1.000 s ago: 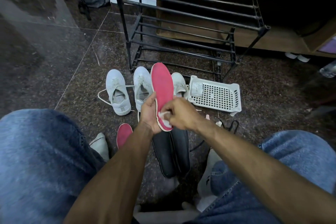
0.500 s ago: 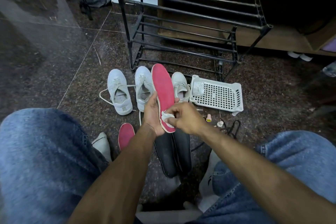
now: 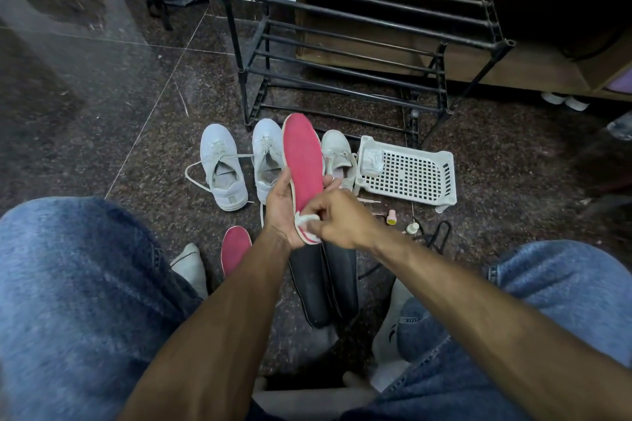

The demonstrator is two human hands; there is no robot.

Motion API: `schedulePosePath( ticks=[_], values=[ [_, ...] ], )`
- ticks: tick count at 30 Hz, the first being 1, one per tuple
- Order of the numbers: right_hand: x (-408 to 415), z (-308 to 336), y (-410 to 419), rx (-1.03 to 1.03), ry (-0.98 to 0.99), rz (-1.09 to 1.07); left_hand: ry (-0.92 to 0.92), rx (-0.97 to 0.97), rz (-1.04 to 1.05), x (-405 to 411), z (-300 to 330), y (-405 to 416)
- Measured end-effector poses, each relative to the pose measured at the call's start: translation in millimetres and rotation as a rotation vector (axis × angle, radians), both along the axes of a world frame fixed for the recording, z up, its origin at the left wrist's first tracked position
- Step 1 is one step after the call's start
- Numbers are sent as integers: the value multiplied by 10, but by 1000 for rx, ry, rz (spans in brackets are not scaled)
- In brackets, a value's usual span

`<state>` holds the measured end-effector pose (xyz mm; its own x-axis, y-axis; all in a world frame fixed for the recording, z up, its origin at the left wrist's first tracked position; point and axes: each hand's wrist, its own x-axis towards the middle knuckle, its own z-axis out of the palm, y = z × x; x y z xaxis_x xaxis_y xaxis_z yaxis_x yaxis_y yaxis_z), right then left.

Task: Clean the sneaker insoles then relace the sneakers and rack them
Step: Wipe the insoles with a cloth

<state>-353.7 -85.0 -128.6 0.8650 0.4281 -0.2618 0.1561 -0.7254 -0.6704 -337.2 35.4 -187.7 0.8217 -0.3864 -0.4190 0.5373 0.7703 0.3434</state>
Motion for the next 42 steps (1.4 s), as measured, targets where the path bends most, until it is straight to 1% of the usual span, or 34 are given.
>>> schedulePosePath(
  ticks=[1, 3, 6, 7, 9, 10, 11, 14, 15, 16, 18, 21, 24, 25, 27, 30, 33, 35, 37, 40, 42],
  values=[
    [-14, -14, -18, -7, -4, 36, 15, 2, 6, -4, -29, -11],
    [43, -38, -29, -33, -94, 21, 33, -20, 23, -19, -30, -57],
    [207, -40, 7, -124, -318, -121, 25, -14, 12, -77, 59, -145],
    [275, -41, 11, -150, -353, -192, 10, -5, -4, -99, 63, -169],
    [368, -29, 4, -174, -329, -320, 0, 18, -15, -126, 80, -184],
    [372, -18, -2, -161, -284, -325, 5, 22, -8, -120, 81, -170],
    [341, -15, -10, -125, -224, -287, 12, 12, 0, -97, 67, -150],
    [67, 44, -26, -45, -31, -66, 46, -7, -1, -22, 71, -100],
    [-7, 60, -54, -51, -15, -11, 45, 5, -12, -1, 57, -107],
    [-28, 69, -87, -80, -39, 16, 43, 20, -18, 8, 51, -130],
    [53, 97, -124, -180, -173, 11, 52, 7, -5, -13, 88, -195],
    [310, 139, -90, -325, -348, -88, 45, -33, 10, -93, 96, -287],
    [565, 158, -70, -427, -355, -218, 35, -14, -19, -235, 43, -315],
    [605, 161, -85, -412, -326, -264, 33, -8, -16, -273, 8, -299],
    [577, 153, -112, -301, -261, -299, 24, -6, 20, -284, -33, -234],
    [334, 139, -120, -205, -173, -124, 1, 22, 85, -190, 15, -166],
    [65, 120, -142, -167, -85, -5, 35, 47, 59, -78, 63, -125],
    [-16, 94, -151, -153, -131, 35, 52, 34, 28, -40, 67, -120],
    [23, 104, -116, -171, -230, 38, 51, 48, 19, -72, 65, -176],
    [277, 149, -9, -211, -372, -118, 34, 60, -5, -190, 90, -302],
    [454, 187, 52, -275, -404, -198, 2, 113, -44, -239, 85, -334]
  ],
)
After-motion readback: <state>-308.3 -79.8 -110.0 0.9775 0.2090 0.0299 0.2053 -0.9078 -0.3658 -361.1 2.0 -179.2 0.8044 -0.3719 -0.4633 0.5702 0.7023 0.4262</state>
